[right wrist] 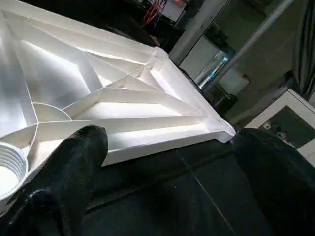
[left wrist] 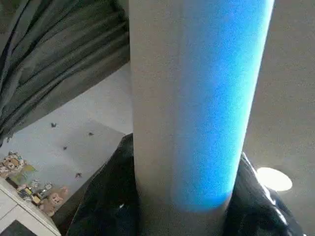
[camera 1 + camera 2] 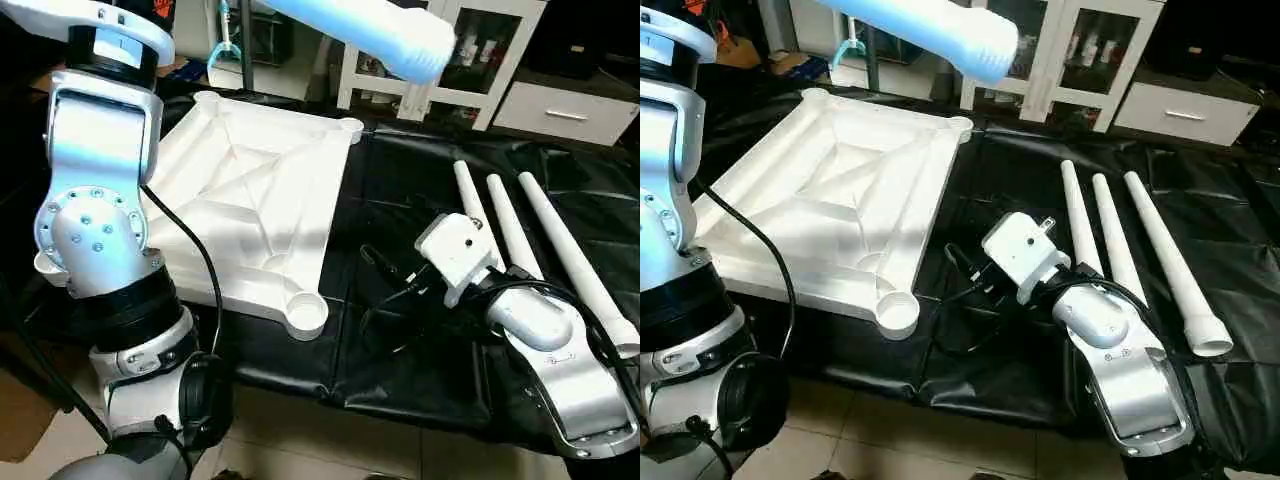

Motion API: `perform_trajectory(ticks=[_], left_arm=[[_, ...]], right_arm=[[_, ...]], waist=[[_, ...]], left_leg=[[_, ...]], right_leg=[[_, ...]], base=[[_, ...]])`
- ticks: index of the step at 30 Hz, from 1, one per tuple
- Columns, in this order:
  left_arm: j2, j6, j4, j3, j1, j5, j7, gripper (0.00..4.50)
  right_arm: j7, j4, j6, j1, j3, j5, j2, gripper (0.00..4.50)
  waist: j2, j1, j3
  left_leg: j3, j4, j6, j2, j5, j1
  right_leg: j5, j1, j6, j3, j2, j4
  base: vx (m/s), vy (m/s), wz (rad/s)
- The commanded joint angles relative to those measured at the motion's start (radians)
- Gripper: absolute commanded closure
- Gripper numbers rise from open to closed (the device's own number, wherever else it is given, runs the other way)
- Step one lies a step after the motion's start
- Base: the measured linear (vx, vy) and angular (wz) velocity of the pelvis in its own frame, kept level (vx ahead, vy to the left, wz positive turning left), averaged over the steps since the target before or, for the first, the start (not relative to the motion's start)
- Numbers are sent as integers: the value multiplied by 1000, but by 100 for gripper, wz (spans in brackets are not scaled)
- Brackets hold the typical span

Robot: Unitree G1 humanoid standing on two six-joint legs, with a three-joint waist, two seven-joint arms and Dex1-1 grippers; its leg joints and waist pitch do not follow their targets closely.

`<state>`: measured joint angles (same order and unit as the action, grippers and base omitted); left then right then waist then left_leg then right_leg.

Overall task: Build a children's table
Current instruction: Pick table leg

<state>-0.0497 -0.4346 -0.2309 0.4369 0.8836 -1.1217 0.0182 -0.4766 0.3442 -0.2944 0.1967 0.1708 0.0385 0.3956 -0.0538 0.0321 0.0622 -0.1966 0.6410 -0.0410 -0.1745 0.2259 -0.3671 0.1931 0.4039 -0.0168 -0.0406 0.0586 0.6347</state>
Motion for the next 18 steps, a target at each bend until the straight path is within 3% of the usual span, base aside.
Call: perform_trajectory(ticks=[1, 7, 9, 11, 13, 18], left_arm=[[-4, -9, -27, -11, 18, -22, 13, 283], [-13, -6, -35, -20, 9, -28, 22, 283], [-36, -2, -38, -39, -7, 17, -6, 283], [-84, 1, -39, -91, -51, 111, -83, 283], [-139, -6, -28, -150, -94, 184, -156, 283], [-213, 10, 12, -226, -115, 270, -267, 284]], right_arm=[[1, 20, -9, 2, -20, -8, 2, 0], [-1, 34, -1, 11, -21, -9, 2, 0], [-31, 76, -1, 22, -18, -55, -4, 0], [-80, 141, -25, 39, -6, -122, -10, 0], [-97, 175, -50, 64, 6, -142, -13, 0], [-48, 155, -82, 167, -26, -129, -44, 0]], waist=[[4, -3, -63], [4, -4, -63], [4, -3, -64], [8, -4, -63], [12, -7, -64], [19, -6, -64]], left_leg=[[28, -79, -25, -52, 92, 13], [28, -79, -30, -51, 99, 13], [29, -79, -30, -52, 101, 13], [31, -81, -16, -55, 93, 13], [33, -83, -16, -57, 88, 15], [29, -87, -67, -56, 114, 25]], right_leg=[[111, -51, -155, 51, 67, -68], [131, -51, -147, 52, 67, -70], [137, -51, -140, 52, 67, -69], [128, -50, -123, 52, 67, -69], [128, -48, -115, 51, 66, -67], [145, -38, -131, 51, 65, -69]], base=[[0, 0, 0], [0, 0, 0], [0, 0, 0], [0, 0, 0], [0, 0, 0], [0, 0, 0]])
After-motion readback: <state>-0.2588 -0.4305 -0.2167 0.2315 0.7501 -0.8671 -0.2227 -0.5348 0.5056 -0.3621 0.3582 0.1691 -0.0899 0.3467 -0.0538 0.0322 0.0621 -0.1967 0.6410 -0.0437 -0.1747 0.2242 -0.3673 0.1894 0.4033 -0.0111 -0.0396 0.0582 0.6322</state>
